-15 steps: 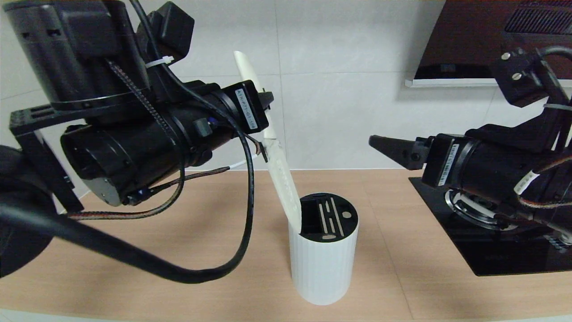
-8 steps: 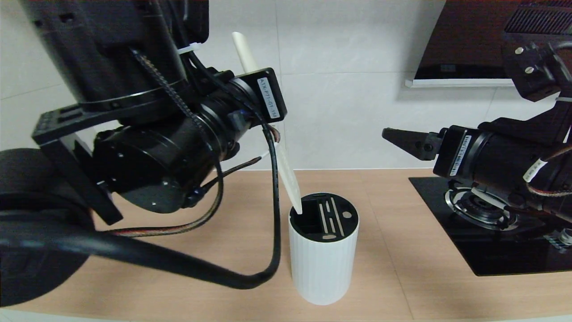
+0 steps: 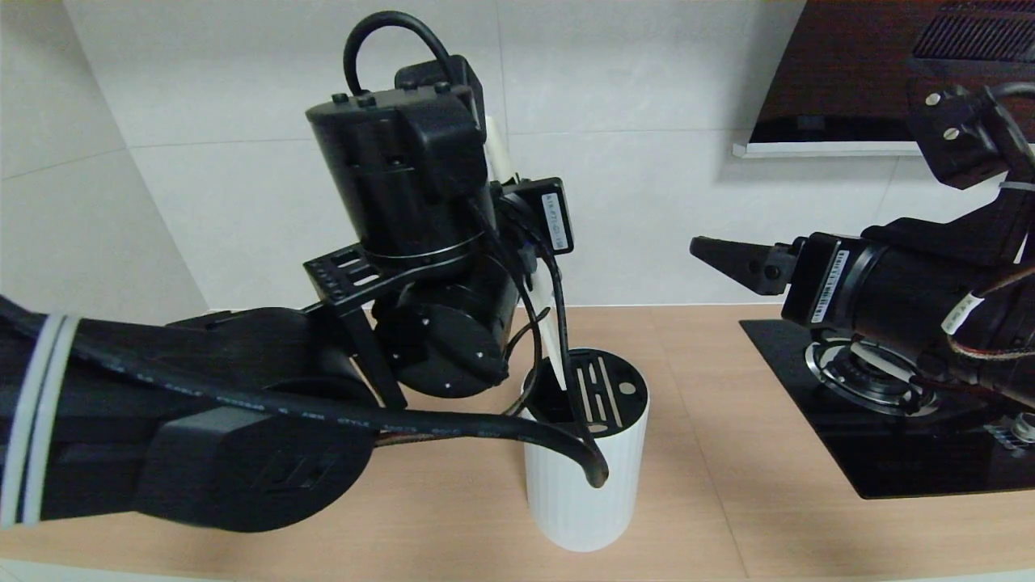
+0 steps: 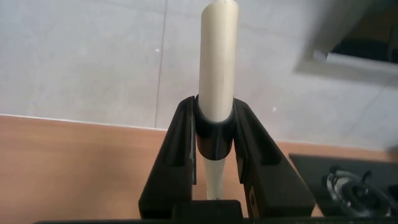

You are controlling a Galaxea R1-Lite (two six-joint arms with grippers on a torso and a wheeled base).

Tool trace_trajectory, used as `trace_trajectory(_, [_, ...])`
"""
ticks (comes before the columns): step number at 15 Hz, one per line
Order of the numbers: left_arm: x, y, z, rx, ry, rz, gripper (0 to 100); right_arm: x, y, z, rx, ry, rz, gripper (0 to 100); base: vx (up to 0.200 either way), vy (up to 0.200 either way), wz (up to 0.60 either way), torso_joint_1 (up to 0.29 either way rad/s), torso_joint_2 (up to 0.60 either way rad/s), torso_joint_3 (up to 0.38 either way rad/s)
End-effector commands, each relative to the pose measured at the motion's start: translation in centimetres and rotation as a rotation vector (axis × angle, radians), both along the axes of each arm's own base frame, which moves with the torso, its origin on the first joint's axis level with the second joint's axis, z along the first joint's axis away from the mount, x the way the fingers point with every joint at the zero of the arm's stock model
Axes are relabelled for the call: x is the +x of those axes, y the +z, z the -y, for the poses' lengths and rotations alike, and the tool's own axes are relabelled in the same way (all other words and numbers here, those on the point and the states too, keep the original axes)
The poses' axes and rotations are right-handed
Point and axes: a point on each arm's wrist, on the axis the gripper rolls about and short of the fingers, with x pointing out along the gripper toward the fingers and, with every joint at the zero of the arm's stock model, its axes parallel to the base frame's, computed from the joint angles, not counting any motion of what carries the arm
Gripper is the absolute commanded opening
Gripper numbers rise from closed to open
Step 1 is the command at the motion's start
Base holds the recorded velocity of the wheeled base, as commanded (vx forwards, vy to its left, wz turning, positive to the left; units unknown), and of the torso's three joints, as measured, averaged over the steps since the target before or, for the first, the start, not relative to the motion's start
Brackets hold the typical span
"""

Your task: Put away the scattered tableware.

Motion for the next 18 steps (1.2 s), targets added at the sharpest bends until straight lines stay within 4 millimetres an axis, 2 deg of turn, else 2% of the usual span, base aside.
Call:
trace_trajectory(1, [0.4,-1.0,0.6,0.020,0.000,-0.018,0,0.2,-0.2,-0.2,-0.006,0.000,-0.007,100,0.000,0.000,0.00,0.000,0.00,0.000])
trace_trajectory(4, [0.6,-1.5,0.8,0.030,0.000,-0.027,0,0.2,-0.2,-0.2,-0.006,0.000,-0.007,100,0.000,0.000,0.00,0.000,0.00,0.000])
trace_trajectory(10, [1.1,-3.7,1.8,0.081,-0.005,-0.067,0,0.2,-0.3,-0.2,-0.007,0.000,-0.008,100,0.000,0.000,0.00,0.000,0.00,0.000])
trace_trajectory(14, [0.5,-6.6,3.4,0.140,-0.043,-0.120,0,0.3,-0.4,-0.2,-0.011,0.000,-0.012,100,0.000,0.000,0.00,0.000,0.00,0.000])
trace_trajectory(16, [0.9,-8.2,3.9,0.161,-0.040,-0.137,0,0.3,-0.4,-0.3,-0.012,0.000,-0.013,100,0.000,0.000,0.00,0.000,0.00,0.000])
trace_trajectory(18, [1.1,-9.0,4.2,0.158,-0.032,-0.129,0,0.3,-0.4,-0.3,-0.012,0.000,-0.013,100,0.000,0.000,0.00,0.000,0.00,0.000])
